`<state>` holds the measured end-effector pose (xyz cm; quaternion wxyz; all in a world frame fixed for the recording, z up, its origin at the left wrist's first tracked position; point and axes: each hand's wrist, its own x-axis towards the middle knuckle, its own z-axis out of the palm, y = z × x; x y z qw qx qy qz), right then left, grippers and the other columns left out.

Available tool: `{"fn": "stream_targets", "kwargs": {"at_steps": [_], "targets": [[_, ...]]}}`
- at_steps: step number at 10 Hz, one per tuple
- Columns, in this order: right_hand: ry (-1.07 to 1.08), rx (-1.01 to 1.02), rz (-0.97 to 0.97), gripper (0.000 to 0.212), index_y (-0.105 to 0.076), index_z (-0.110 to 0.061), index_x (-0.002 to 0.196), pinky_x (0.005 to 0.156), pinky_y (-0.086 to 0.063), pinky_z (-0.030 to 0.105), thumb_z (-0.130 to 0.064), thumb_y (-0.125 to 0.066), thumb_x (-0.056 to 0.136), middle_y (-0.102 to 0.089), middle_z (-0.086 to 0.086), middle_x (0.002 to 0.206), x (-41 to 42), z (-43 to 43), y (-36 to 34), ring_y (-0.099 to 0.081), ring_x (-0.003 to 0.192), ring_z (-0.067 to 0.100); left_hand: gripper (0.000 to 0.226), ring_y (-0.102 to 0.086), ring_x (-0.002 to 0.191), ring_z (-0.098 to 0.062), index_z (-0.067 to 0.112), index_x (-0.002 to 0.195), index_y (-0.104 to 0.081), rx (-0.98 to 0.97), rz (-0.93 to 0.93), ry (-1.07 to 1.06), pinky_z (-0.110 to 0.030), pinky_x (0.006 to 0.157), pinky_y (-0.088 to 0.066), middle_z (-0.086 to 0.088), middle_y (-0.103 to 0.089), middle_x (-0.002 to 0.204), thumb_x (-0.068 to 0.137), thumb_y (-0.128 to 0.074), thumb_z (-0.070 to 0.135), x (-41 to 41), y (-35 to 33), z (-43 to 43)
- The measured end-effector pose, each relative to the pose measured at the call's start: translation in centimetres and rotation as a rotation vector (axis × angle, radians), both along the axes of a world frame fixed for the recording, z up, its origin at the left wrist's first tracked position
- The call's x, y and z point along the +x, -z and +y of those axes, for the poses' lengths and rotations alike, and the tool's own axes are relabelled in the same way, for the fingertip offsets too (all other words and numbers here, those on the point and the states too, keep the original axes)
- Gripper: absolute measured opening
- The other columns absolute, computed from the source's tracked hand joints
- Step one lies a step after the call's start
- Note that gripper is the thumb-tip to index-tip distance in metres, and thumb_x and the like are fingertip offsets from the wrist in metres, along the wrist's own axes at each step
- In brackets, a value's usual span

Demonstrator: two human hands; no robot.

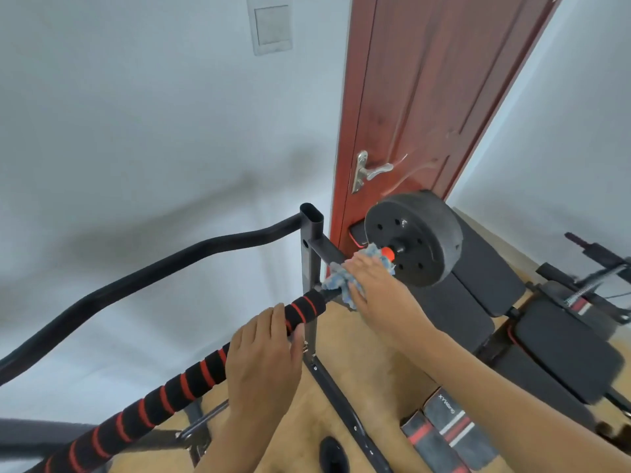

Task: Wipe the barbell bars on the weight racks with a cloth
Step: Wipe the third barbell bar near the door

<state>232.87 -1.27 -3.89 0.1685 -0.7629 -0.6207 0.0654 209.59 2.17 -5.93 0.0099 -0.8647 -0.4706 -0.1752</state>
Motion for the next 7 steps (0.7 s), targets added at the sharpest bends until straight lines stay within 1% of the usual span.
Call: {"fn": "stream_targets", "kwargs": {"at_steps": [1,2,3,4,5,6,7], "targets": [[-0.124,0.046,0.025,0.055,-0.045,-0.018,0.149,0.116,-0.029,0.031,-0.036,-0.028,0.1,-0.042,-0.001,0.154,0.9,-1.1,-0.7,-0.035,0.142,0.016,0.04,-0.073,0.075,-0.024,0.009,0.108,-0.074,-0.008,-0.029,0.038,-0.038,0.068,-0.06,-0.004,-0.076,0.091,0.085,-0.081,0.041,-0.7,-1.1,0.3],[0.068,-0.055,0.029,0.032,-0.057,-0.021,0.13,0.095,-0.046,0.037,-0.016,-0.045,0.1,-0.057,-0.001,0.129,4.4,0.0,-1.3,-0.054,0.117,0.022,0.037,-0.068,0.07,-0.022,0.012,0.099,-0.072,-0.007,-0.034,0.111,-0.037,0.065,-0.058,-0.002,-0.071,0.084,0.078,-0.088,0.037,-1.0,-1.2,0.8],[0.202,-0.019,0.038,0.02,-0.06,-0.022,0.112,0.084,-0.051,0.035,-0.016,-0.044,0.102,-0.06,-0.002,0.112,4.6,0.1,-1.3,-0.061,0.104,0.021,0.04,-0.059,0.07,-0.021,0.016,0.093,-0.065,0.017,-0.058,0.171,-0.035,0.066,-0.055,0.0,-0.064,0.083,0.071,-0.093,0.032,-1.1,-1.0,1.3],[0.082,0.049,0.082,0.027,-0.058,-0.016,0.126,0.098,-0.047,0.033,-0.019,-0.044,0.103,-0.058,-0.001,0.127,-0.4,-1.6,-0.8,-0.054,0.118,0.018,0.047,-0.053,0.072,-0.021,0.016,0.091,-0.062,0.018,-0.069,0.219,-0.036,0.066,-0.053,0.0,-0.06,0.085,0.062,-0.098,0.024,-0.7,-0.8,1.4],[-0.079,-0.008,0.065,0.025,-0.061,-0.014,0.125,0.108,-0.038,0.027,-0.019,-0.051,0.103,-0.061,-0.003,0.124,-0.8,-1.9,-0.9,-0.053,0.124,0.016,0.049,-0.056,0.076,-0.025,0.012,0.093,-0.065,0.049,-0.066,0.218,-0.04,0.067,-0.057,-0.004,-0.062,0.09,0.057,-0.099,0.016,-0.4,-0.3,0.8],[0.072,-0.17,-0.046,0.015,-0.062,-0.015,0.1,0.102,-0.046,0.036,-0.016,-0.048,0.102,-0.059,-0.003,0.099,2.8,-0.9,-1.4,-0.059,0.107,0.021,0.044,-0.054,0.077,-0.026,0.009,0.093,-0.066,0.078,-0.082,0.209,-0.04,0.065,-0.056,-0.006,-0.06,0.09,0.062,-0.097,0.011,-0.4,0.3,-0.3],[0.226,0.021,0.025,0.02,-0.066,-0.002,0.11,0.102,-0.048,0.042,-0.01,-0.049,0.101,-0.065,0.012,0.112,4.4,-1.4,-1.6,-0.059,0.11,0.03,0.035,-0.051,0.079,-0.024,0.011,0.091,-0.063,0.093,-0.114,0.218,-0.04,0.066,-0.055,-0.005,-0.058,0.091,0.071,-0.091,0.015,-0.7,0.4,-1.6]]}}
